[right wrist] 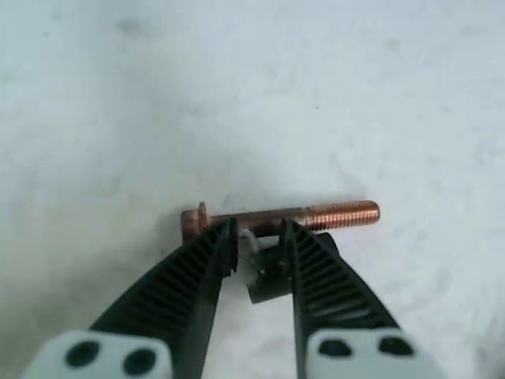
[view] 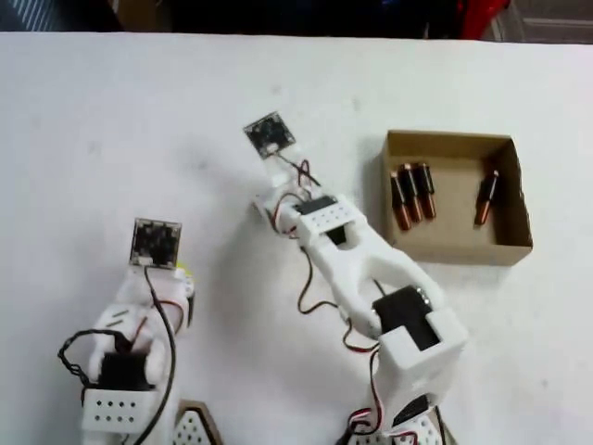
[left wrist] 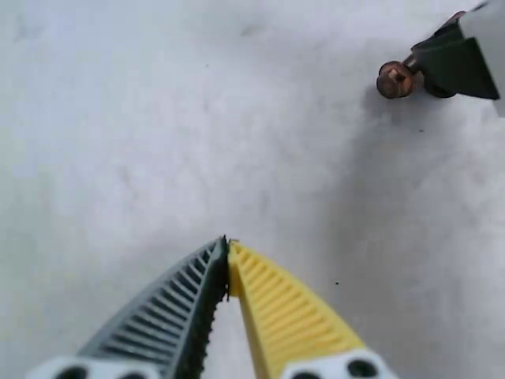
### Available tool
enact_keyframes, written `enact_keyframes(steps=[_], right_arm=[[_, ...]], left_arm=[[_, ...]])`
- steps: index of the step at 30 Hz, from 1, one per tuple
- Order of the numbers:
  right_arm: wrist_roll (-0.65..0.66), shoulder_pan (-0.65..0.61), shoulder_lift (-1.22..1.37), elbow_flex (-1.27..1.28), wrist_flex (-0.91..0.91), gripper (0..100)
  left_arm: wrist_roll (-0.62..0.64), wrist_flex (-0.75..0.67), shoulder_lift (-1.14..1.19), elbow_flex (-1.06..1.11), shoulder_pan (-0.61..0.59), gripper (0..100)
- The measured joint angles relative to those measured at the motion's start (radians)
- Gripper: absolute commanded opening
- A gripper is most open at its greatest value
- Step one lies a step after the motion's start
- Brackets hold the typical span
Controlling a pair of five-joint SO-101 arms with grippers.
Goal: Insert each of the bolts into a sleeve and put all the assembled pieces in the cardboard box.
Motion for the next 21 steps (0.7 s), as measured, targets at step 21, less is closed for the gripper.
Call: enact_keyframes(steps=[21], right_arm=[[0.008,0.040,-0.103,0.000,0.245,7.7]], left_arm=[[0.000,0.000,0.000,0.000,0.000,2]])
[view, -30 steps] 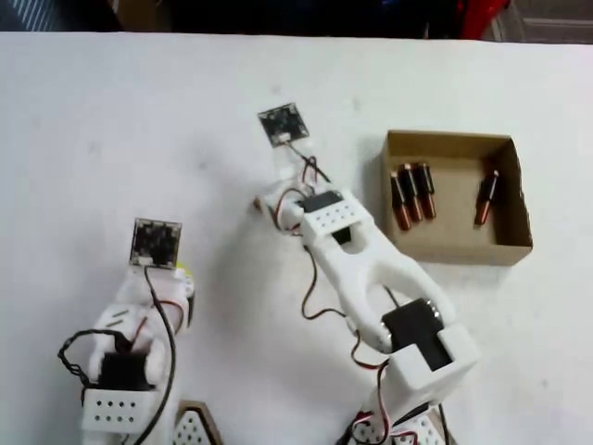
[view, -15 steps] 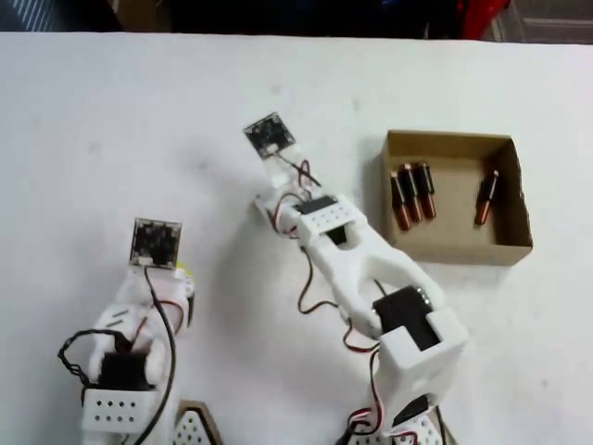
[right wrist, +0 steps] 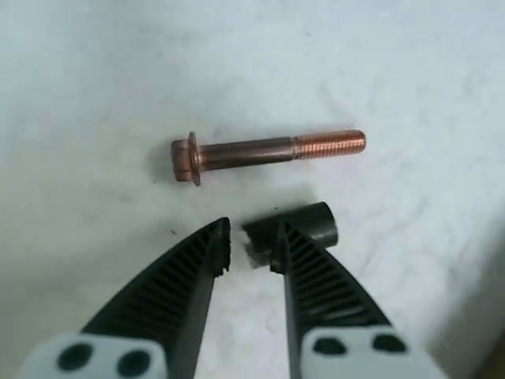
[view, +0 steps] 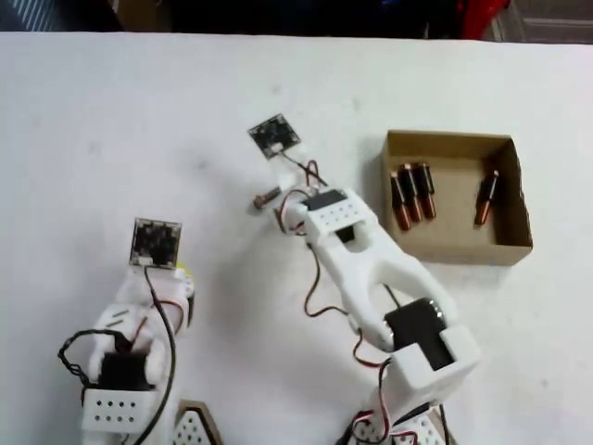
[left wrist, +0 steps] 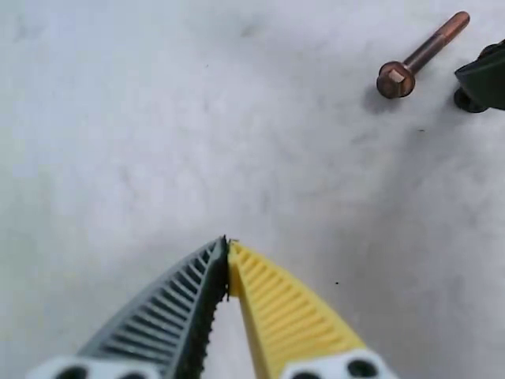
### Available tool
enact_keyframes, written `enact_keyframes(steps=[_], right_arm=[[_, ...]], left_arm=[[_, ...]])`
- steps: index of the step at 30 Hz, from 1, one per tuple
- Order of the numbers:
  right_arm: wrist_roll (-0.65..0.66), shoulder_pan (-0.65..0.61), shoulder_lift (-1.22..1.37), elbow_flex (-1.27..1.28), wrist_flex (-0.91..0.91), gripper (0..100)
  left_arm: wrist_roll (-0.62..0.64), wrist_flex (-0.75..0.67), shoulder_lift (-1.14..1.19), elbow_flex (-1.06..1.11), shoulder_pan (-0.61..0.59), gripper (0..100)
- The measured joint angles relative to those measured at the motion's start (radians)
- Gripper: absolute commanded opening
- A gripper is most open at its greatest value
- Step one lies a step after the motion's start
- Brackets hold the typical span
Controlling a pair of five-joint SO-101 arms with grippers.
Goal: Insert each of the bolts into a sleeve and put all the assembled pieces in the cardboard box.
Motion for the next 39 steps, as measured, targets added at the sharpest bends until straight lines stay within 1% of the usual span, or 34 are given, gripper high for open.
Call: enact_keyframes(steps=[5,7,12,14,19,26,28,31,39], right_arm=[[-0.017,0.049,0.000,0.000,0.003,8.0],[-0.100,0.044,-0.005,0.000,0.003,8.1],[-0.374,0.060,-0.005,-0.006,0.005,8.1],[-0.463,0.051,-0.005,-0.012,0.005,8.1],[-0.618,0.008,0.003,-0.052,0.005,8.1],[-0.796,-0.005,0.144,-0.157,0.003,8.1],[-0.830,0.002,0.172,-0.181,-0.002,8.1],[-0.847,0.009,0.175,-0.187,0.003,8.1],[-0.850,0.017,0.175,-0.192,0.011,8.0]], left_arm=[[0.000,0.000,0.000,0.000,0.000,2],[0.000,0.000,0.000,0.000,0.000,2],[0.000,0.000,0.000,0.000,0.000,2],[0.000,0.000,0.000,0.000,0.000,2],[0.000,0.000,0.000,0.000,0.000,2],[0.000,0.000,0.000,0.000,0.000,2],[0.000,0.000,0.000,0.000,0.000,2],[0.000,0.000,0.000,0.000,0.000,2],[0.000,0.000,0.000,0.000,0.000,2]])
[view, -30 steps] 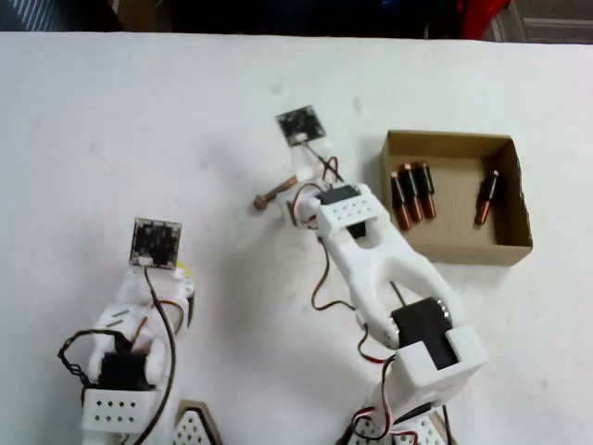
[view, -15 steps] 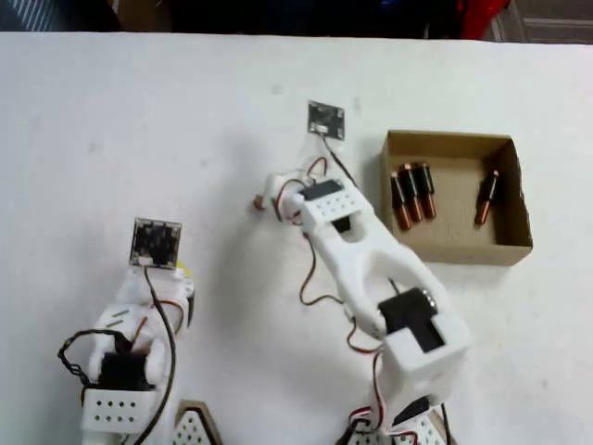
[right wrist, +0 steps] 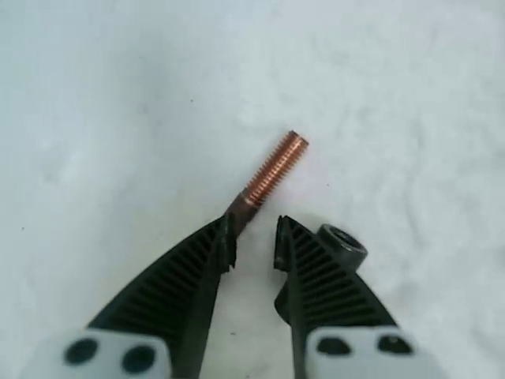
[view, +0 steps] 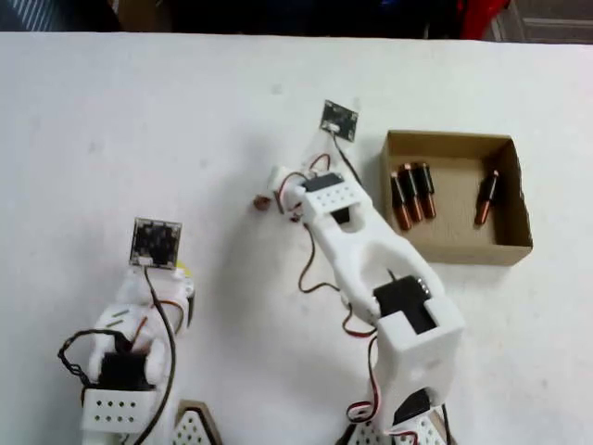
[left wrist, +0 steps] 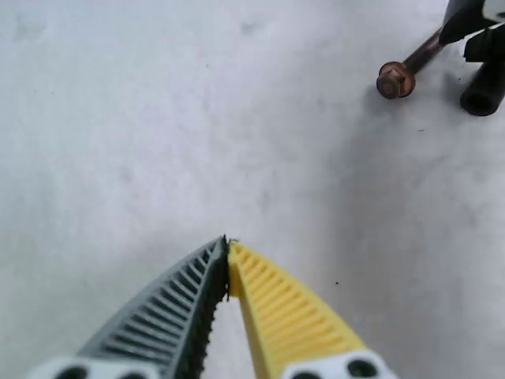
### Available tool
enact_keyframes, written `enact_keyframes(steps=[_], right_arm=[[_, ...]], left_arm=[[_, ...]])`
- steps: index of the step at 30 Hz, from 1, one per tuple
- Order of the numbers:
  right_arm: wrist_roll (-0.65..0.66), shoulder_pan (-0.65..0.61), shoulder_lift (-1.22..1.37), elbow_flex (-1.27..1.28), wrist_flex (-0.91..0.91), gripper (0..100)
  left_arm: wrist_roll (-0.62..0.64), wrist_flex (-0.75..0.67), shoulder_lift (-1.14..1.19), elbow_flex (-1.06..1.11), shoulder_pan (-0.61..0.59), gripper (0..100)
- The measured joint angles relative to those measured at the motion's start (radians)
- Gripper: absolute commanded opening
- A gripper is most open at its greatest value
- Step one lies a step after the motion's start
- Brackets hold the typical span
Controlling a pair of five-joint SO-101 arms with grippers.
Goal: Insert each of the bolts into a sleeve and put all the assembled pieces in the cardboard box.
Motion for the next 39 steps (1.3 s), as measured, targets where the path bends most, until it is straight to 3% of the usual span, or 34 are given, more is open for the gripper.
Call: enact_keyframes(steps=[12,28,39], right_arm=[[0.000,0.005,-0.124,0.002,0.157,8.0],[-0.002,0.040,0.037,-0.069,0.150,7.7],[-0.003,0.041,-0.005,-0.084,0.227,7.7]], left_arm=[[0.000,0.000,0.000,0.000,0.000,2],[0.000,0.000,0.000,0.000,0.000,2],[0.000,0.000,0.000,0.000,0.000,2]])
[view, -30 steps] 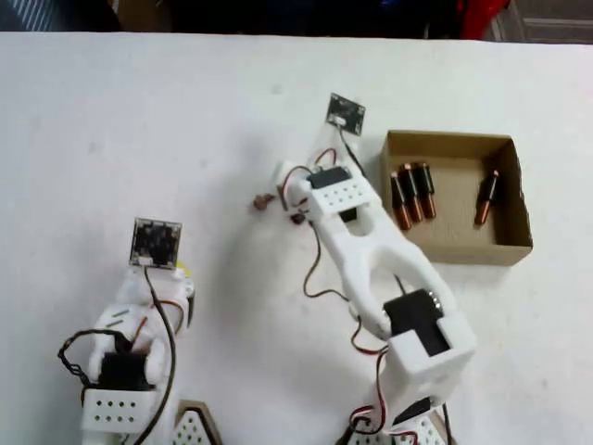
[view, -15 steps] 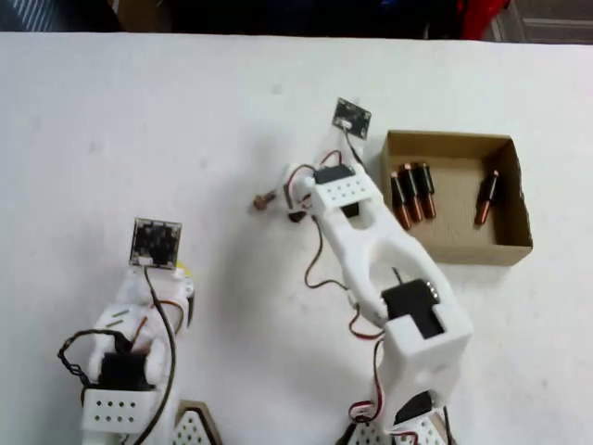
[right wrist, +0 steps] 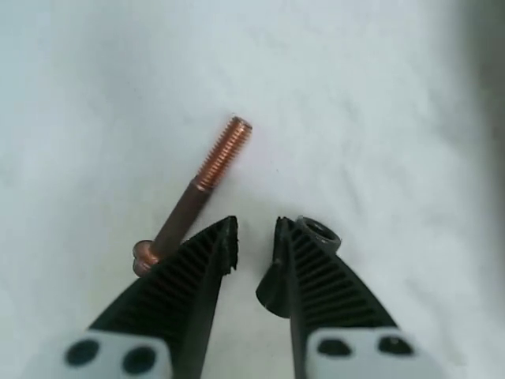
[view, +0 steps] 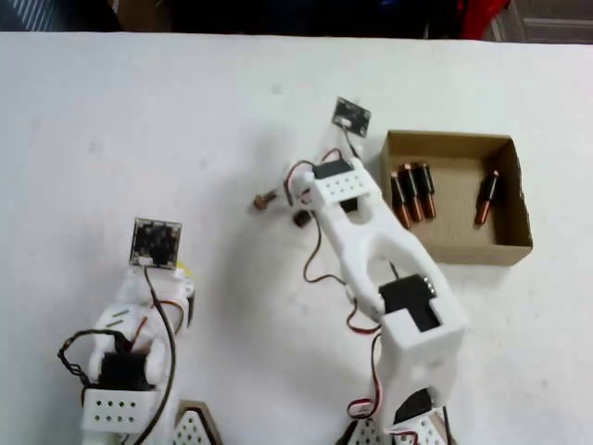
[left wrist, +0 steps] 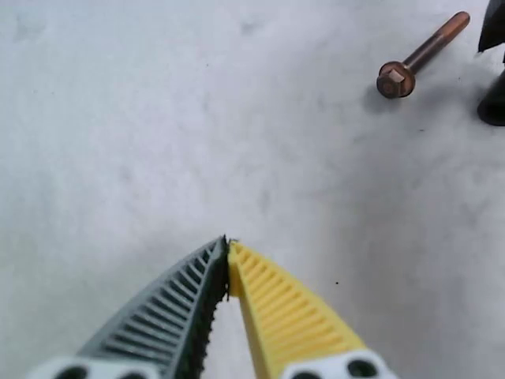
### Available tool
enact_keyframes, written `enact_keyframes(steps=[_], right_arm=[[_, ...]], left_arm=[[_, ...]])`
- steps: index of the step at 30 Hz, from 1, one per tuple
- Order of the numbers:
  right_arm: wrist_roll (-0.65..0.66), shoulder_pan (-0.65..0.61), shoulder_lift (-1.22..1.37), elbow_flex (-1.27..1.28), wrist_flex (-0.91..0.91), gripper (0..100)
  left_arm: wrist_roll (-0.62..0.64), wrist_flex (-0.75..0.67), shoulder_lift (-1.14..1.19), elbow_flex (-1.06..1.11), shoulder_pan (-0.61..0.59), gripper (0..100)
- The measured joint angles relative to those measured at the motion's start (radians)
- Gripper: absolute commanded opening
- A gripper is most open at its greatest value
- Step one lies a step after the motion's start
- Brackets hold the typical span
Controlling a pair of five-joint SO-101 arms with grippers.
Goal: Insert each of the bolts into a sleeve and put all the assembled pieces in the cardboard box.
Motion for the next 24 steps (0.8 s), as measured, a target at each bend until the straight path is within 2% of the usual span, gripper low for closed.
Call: enact_keyframes(steps=[12,24], right_arm=[[-0.003,0.002,-0.086,0.054,0.087,7.7],[-0.002,0.006,-0.123,0.203,-0.063,7.7]], left_arm=[[0.000,0.000,0.000,0.000,0.000,2],[0.000,0.000,0.000,0.000,0.000,2]])
